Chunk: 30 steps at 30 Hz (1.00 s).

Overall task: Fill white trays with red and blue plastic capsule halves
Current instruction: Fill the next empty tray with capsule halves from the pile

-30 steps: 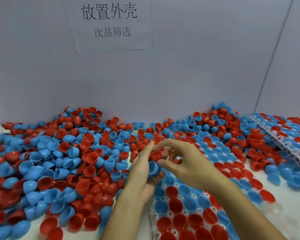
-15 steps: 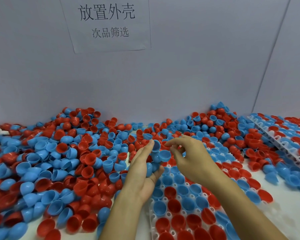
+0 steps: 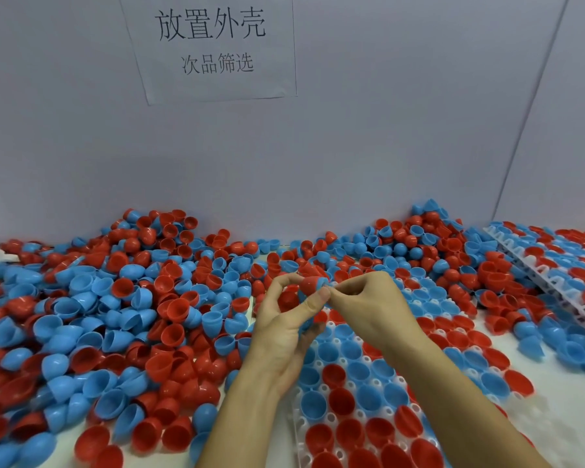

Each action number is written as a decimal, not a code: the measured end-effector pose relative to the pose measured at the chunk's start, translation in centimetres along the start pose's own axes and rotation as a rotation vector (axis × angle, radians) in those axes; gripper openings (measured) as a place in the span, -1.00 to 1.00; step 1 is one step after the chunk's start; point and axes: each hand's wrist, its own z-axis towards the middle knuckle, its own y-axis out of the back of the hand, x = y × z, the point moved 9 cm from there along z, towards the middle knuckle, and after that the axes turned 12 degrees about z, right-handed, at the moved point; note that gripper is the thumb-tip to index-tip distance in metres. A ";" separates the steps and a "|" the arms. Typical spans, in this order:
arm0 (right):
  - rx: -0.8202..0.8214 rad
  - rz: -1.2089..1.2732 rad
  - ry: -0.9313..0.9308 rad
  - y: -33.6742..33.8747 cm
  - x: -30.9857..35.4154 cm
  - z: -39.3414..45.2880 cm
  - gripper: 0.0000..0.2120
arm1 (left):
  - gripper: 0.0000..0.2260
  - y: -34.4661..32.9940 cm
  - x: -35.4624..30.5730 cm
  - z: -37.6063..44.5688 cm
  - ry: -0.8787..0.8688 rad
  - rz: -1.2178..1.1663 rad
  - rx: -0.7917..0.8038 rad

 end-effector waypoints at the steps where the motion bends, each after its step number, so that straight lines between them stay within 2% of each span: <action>1: 0.005 0.012 -0.017 0.0 -0.2 0.1 -0.75 | -0.78 -0.1 -0.1 0.0 -0.007 0.019 0.002; 6: -0.022 0.070 -0.048 0.5 -0.6 0.0 -0.74 | -0.91 0.1 0.2 0.0 -0.004 0.063 -0.063; 10: -0.087 0.169 -0.047 2.1 -0.7 -0.1 -0.78 | -0.80 0.9 0.3 0.2 0.012 -0.078 -0.135; 13: -0.055 0.131 0.032 4.9 0.1 -0.8 -0.79 | -0.72 1.3 0.4 0.4 0.026 -0.110 -0.155; 16: -0.023 -0.086 0.151 9.3 0.4 -2.3 -0.89 | -0.74 0.9 0.9 0.5 0.043 -0.109 -0.122; 18: 0.007 -0.269 0.162 12.4 -0.2 -3.6 -0.88 | -0.75 0.7 1.1 0.5 0.045 -0.089 -0.103; 21: 0.079 -0.547 0.078 16.1 -2.2 -5.6 -0.74 | -0.80 0.4 1.2 0.5 0.040 -0.077 -0.080; 24: 0.195 -0.768 -0.073 17.9 -5.0 -7.5 -0.74 | -0.81 0.2 1.2 0.5 0.044 -0.070 -0.075; 27: 0.244 -0.837 -0.152 18.0 -7.1 -8.5 -0.80 | -0.82 -0.1 1.2 0.3 0.050 -0.067 -0.067; 30: 0.273 -0.896 -0.144 16.4 -8.7 -8.7 -0.82 | -0.81 -0.5 1.3 0.1 0.061 -0.060 -0.056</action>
